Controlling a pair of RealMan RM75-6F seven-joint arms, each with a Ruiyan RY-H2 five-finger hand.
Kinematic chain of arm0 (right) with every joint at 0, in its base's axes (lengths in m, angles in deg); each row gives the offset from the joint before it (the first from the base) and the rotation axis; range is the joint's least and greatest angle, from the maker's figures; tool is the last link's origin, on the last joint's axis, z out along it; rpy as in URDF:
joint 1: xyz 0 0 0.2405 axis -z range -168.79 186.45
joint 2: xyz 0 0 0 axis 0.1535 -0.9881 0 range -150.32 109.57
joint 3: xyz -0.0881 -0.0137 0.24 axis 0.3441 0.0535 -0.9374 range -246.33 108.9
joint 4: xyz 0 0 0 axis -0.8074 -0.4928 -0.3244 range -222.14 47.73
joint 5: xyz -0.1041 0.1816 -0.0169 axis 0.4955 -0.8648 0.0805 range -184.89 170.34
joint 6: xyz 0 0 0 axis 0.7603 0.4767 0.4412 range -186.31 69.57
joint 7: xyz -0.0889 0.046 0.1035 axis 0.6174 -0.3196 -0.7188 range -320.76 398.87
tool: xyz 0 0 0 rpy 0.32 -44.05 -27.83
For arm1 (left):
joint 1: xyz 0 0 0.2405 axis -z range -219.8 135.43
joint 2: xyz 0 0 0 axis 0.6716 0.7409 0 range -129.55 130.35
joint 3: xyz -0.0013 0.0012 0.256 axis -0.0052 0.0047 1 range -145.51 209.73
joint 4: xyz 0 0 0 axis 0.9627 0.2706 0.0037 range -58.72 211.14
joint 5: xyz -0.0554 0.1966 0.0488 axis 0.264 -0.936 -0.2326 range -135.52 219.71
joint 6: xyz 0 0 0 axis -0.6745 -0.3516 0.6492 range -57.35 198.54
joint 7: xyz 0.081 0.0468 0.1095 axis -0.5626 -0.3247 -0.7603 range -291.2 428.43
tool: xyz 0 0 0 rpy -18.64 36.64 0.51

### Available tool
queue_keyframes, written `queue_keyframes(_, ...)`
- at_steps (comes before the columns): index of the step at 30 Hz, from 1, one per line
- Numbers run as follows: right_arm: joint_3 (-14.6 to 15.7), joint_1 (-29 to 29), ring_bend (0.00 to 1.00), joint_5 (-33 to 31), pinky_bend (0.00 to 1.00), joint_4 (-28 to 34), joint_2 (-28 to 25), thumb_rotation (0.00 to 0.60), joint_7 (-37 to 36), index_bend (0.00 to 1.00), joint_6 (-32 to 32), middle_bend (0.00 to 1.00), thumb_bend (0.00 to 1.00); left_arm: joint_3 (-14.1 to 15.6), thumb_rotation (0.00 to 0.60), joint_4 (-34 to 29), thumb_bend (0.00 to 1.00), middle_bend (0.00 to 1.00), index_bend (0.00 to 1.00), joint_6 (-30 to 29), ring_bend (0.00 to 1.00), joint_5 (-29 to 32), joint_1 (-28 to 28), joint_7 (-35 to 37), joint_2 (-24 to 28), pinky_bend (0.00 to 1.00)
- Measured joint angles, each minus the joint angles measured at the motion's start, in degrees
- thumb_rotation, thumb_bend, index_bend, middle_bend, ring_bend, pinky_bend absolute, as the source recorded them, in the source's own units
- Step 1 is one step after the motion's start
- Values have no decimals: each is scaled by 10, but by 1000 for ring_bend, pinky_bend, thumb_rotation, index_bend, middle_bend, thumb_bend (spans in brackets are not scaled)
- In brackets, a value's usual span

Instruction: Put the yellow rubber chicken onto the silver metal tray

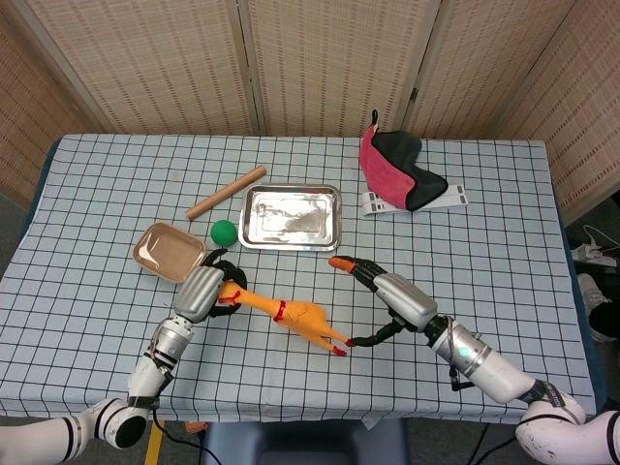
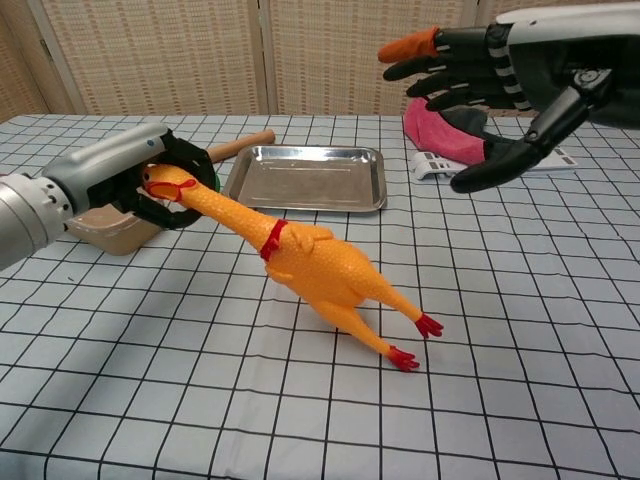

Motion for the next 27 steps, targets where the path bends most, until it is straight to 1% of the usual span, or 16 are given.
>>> queue_keyframes(4, 9, 11, 0, 7, 0, -17, -24, 600, -22, 0, 10, 0, 44, -26, 600, 10, 722, 592, 837, 35, 345, 35, 19, 23, -2, 98)
queue_keyframes(10, 21, 20, 0, 2, 0, -51, -38, 600, -54, 0, 12, 0, 44, -87, 600, 32, 728, 599, 842, 113, 345, 116, 60, 80, -2, 99)
queue_keyframes(11, 23, 21, 0, 1, 0, -60, -39, 600, -62, 0, 11, 0, 44, -100, 600, 39, 729, 599, 842, 131, 345, 132, 71, 91, -1, 99)
queue_keyframes(14, 28, 21, 0, 0, 0, -81, -38, 600, -75, 0, 7, 0, 44, -126, 600, 67, 730, 599, 842, 168, 345, 165, 98, 110, -1, 99)
queue_keyframes(16, 30, 20, 0, 0, 0, -92, -37, 600, -80, 0, 3, 0, 44, -136, 600, 91, 730, 600, 842, 177, 345, 177, 112, 116, -5, 99)
queue_keyframes(19, 34, 17, 0, 0, 0, -109, -34, 600, -89, 0, -2, 0, 44, -149, 600, 140, 730, 600, 842, 188, 345, 190, 135, 122, -17, 99)
queue_keyframes(22, 37, 14, 0, 2, 0, -123, -29, 600, -95, 0, -6, 0, 43, -155, 600, 204, 729, 600, 842, 196, 345, 197, 158, 124, -37, 99)
queue_keyframes(27, 44, 9, 0, 9, 0, -143, -19, 600, -92, 0, -12, 0, 44, -160, 600, 340, 727, 601, 843, 216, 345, 199, 201, 136, -86, 99)
